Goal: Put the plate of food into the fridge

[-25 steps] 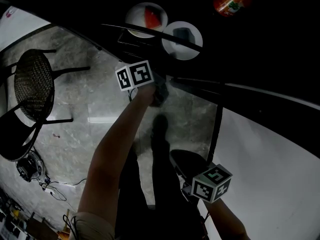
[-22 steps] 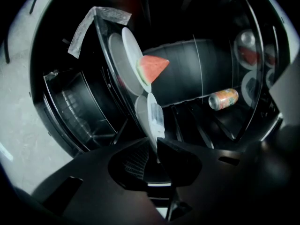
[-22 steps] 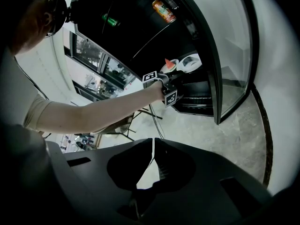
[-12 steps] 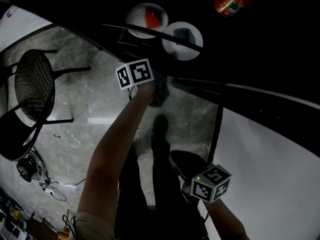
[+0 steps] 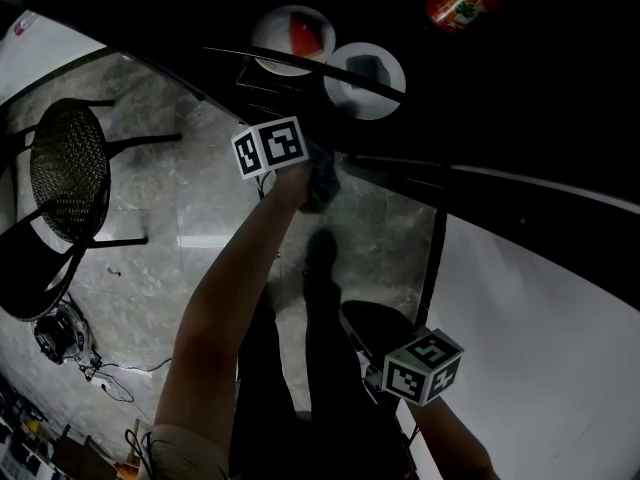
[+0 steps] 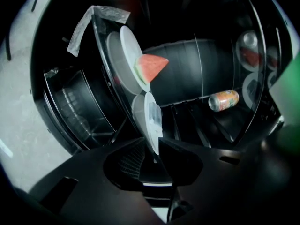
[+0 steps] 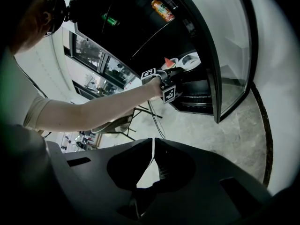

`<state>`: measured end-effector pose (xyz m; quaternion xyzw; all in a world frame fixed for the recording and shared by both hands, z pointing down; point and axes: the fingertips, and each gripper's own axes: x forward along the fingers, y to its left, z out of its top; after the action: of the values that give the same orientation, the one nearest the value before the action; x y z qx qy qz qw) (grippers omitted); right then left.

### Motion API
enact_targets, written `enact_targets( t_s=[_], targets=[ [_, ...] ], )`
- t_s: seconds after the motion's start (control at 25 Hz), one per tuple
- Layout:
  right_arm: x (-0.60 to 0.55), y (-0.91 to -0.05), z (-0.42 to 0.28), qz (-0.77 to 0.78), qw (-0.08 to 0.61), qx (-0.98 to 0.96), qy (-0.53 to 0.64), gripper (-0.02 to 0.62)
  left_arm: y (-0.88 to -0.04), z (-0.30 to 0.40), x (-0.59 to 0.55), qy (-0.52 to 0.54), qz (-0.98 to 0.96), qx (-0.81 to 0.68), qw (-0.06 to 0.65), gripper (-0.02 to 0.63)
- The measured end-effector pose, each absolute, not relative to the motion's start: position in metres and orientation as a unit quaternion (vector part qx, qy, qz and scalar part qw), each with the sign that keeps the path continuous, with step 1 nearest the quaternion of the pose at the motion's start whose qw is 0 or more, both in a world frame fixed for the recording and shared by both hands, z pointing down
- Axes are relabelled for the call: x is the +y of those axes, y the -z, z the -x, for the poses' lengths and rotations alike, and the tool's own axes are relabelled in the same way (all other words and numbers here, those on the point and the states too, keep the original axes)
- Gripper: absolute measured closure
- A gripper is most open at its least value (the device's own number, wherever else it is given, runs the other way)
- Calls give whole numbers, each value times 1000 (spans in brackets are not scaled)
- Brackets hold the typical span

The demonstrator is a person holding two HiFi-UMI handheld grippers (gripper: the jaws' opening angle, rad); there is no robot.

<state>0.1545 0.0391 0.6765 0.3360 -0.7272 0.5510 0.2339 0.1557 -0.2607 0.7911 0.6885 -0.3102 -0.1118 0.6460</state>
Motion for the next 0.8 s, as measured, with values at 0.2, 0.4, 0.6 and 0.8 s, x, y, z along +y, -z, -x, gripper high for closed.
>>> enact_targets(
  t_s=[0.2, 0.4, 0.6, 0.8],
  targets=[
    [43, -677, -159, -335, 237, -726, -551, 568, -789, -157, -260, 115, -691, -310, 643, 518],
    [43, -679, -160, -334, 239, -726, -551, 568, -789, -163, -257, 94, -695, -302, 645, 442],
    [42, -677, -157, -333, 241, -726, -551, 568, -799, -172, -251, 74, -677, -315, 661, 414],
    [43, -679, -162, -336, 243, -724, -552, 568, -808, -173, -253, 66, -662, -333, 668, 414]
  ],
)
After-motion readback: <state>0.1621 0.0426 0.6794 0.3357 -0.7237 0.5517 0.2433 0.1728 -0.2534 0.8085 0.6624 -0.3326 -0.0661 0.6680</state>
